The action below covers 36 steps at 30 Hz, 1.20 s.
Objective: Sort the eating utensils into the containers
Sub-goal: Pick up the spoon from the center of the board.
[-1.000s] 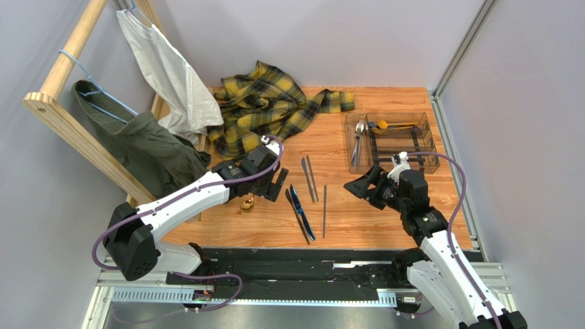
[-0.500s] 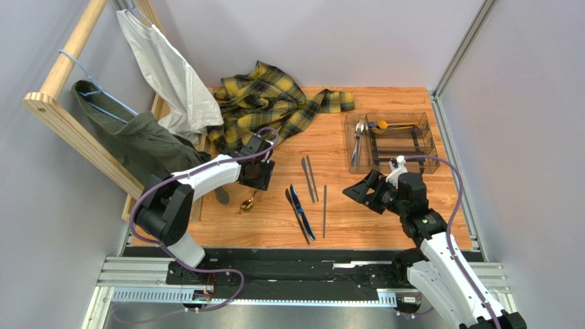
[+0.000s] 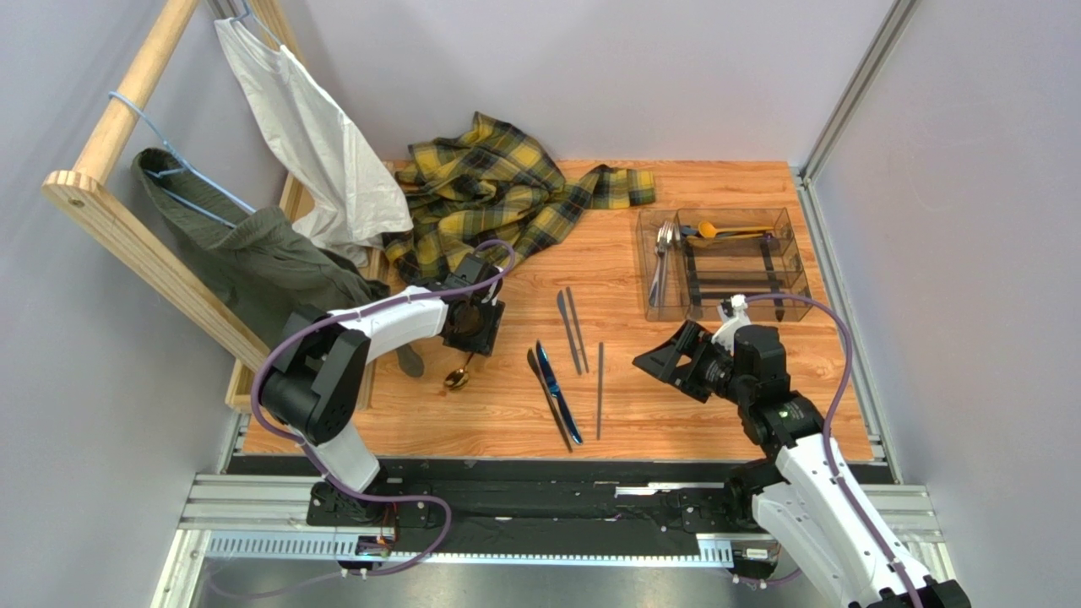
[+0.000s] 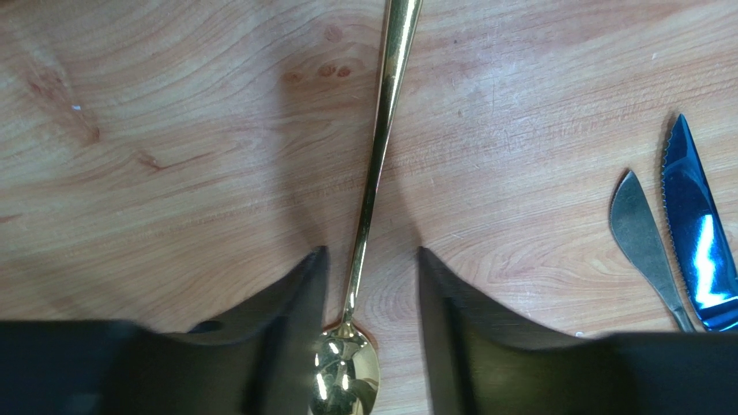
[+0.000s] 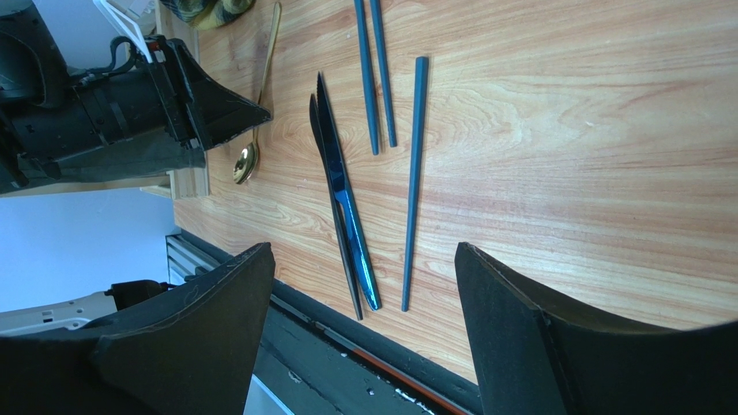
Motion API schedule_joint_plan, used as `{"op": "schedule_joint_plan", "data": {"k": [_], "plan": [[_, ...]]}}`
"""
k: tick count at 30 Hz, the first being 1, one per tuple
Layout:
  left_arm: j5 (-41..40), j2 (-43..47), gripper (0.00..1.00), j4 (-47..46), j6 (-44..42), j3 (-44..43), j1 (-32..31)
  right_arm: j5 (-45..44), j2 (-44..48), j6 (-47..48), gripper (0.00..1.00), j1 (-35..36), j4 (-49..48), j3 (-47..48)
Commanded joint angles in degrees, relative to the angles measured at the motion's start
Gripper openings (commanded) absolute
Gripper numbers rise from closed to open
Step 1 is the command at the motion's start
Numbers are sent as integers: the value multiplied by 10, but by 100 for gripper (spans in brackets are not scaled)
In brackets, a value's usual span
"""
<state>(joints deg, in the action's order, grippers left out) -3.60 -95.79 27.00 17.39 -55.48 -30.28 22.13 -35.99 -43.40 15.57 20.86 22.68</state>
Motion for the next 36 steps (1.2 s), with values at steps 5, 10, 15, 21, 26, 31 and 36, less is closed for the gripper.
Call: {"op": "schedule_joint_plan", "data": {"k": [5, 10, 15, 21, 26, 31, 36], "plan": [[32, -42, 24, 5, 5, -10, 1, -10, 21, 3, 80, 2, 22, 2], [51, -52, 4, 8, 9, -11, 1, -12, 24, 2, 80, 2, 30, 3], [67, -41, 0, 1, 6, -4, 0, -9, 22, 1, 80, 2, 29, 4], [106, 22, 0, -33, 12, 41, -13, -9, 14, 7, 82, 2, 41, 14], [101, 98, 0, -36, 21, 71, -30, 1, 11, 4, 82, 2, 38, 16], [87, 167, 0, -32, 29, 85, -64, 6, 15, -2, 82, 2, 40, 23], [80, 210, 0, -16, 37, 80, -105, 18, 20, -14, 82, 2, 36, 27]]}}
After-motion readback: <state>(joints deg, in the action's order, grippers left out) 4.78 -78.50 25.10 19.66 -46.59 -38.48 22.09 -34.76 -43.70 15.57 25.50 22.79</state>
